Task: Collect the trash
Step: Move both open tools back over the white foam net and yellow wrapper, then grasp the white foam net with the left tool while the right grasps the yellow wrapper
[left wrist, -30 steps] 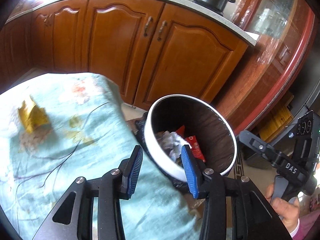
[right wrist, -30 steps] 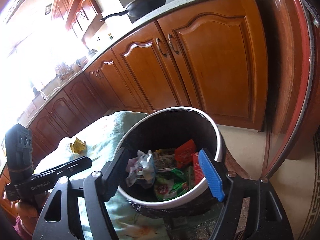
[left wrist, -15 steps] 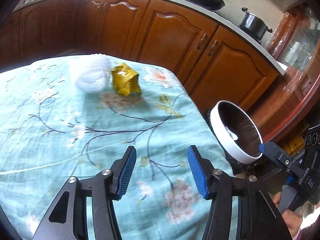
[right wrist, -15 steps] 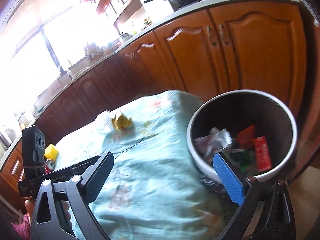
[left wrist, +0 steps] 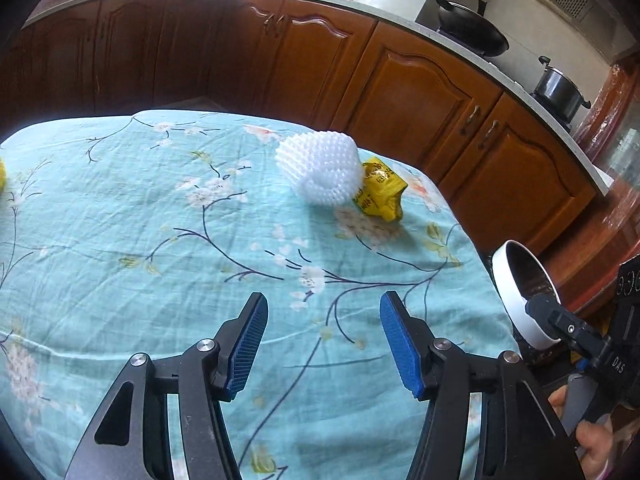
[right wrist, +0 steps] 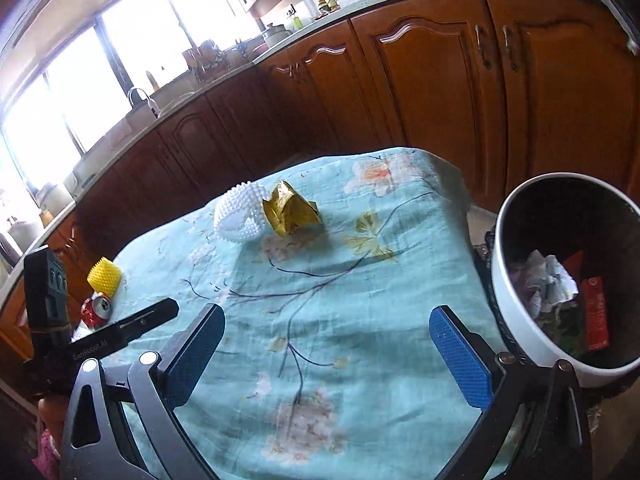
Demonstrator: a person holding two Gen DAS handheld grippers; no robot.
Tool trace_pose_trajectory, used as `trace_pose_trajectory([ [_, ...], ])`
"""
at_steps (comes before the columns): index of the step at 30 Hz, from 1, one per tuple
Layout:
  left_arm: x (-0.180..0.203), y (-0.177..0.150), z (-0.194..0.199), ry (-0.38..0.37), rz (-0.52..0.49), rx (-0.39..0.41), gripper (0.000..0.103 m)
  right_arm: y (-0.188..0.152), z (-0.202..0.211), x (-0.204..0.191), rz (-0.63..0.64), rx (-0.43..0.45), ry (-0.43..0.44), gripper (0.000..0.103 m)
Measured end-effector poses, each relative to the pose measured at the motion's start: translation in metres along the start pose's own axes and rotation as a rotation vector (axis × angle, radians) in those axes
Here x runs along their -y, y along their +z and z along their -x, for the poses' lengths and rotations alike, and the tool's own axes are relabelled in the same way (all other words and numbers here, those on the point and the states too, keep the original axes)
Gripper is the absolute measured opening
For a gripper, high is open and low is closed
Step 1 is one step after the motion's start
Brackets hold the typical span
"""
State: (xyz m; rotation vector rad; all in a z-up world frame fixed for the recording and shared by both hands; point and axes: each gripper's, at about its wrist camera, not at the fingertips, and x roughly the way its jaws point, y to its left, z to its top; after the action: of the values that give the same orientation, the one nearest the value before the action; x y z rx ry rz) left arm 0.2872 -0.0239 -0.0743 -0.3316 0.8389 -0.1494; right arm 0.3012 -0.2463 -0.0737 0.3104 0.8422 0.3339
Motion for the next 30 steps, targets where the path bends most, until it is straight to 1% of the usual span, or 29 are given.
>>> trace_pose_trajectory([
  [2, -0.004, 0.005, -0.002, 0.01, -0.002, 0.001, 0.058, 0.004, -0.01, 0.002, -0.038, -0.007, 0.016, 0.103],
  [4, -0.007, 0.01, -0.007, 0.015, -0.002, 0.004, 0.058, 0.01, -0.023, 0.0, -0.04, -0.036, 0.016, 0.103],
  [8, -0.011, 0.021, -0.018, 0.026, 0.001, 0.004, 0.058, 0.02, -0.044, -0.015, 0.039, -0.059, -0.029, 0.103],
  [12, -0.014, 0.035, -0.036, 0.029, 0.001, 0.006, 0.058, 0.035, -0.057, -0.025, 0.091, -0.026, -0.028, 0.102],
  [14, -0.014, 0.043, -0.046, 0.035, -0.006, 0.009, 0.058, 0.044, -0.066, -0.027, 0.103, -0.013, -0.013, 0.1],
  [16, -0.014, 0.052, -0.057, 0.033, -0.013, 0.007, 0.058, 0.053, -0.077, -0.027, 0.1, -0.011, 0.009, 0.093],
  [18, -0.013, 0.06, -0.068, 0.034, -0.023, 0.006, 0.058, 0.063, -0.09, -0.027, 0.097, -0.02, 0.028, 0.073],
  [21, -0.013, 0.071, -0.086, 0.022, -0.031, 0.006, 0.057, 0.076, -0.112, -0.025, 0.082, -0.041, 0.056, 0.061],
  [24, -0.013, 0.08, -0.105, 0.021, -0.039, 0.002, 0.056, 0.085, -0.134, -0.023, 0.077, -0.071, 0.071, 0.061],
  [25, -0.013, 0.083, -0.111, 0.02, -0.039, 0.002, 0.053, 0.087, -0.141, -0.023, 0.076, -0.082, 0.08, 0.061],
  [26, -0.014, 0.086, -0.117, 0.014, -0.041, 0.0, 0.047, 0.089, -0.147, -0.023, 0.079, -0.094, 0.086, 0.06],
  [27, -0.014, 0.088, -0.123, 0.007, -0.043, -0.006, 0.044, 0.089, -0.154, -0.023, 0.082, -0.108, 0.087, 0.053],
  [28, -0.013, 0.089, -0.13, -0.002, -0.045, -0.013, 0.033, 0.089, -0.16, -0.023, 0.084, -0.12, 0.086, 0.046],
  [29, -0.013, 0.09, -0.136, -0.01, -0.05, -0.023, 0.021, 0.088, -0.165, -0.023, 0.086, -0.134, 0.085, 0.033],
  [30, -0.013, 0.09, -0.141, -0.015, -0.053, -0.032, 0.017, 0.088, -0.168, -0.022, 0.084, -0.141, 0.09, 0.032],
])
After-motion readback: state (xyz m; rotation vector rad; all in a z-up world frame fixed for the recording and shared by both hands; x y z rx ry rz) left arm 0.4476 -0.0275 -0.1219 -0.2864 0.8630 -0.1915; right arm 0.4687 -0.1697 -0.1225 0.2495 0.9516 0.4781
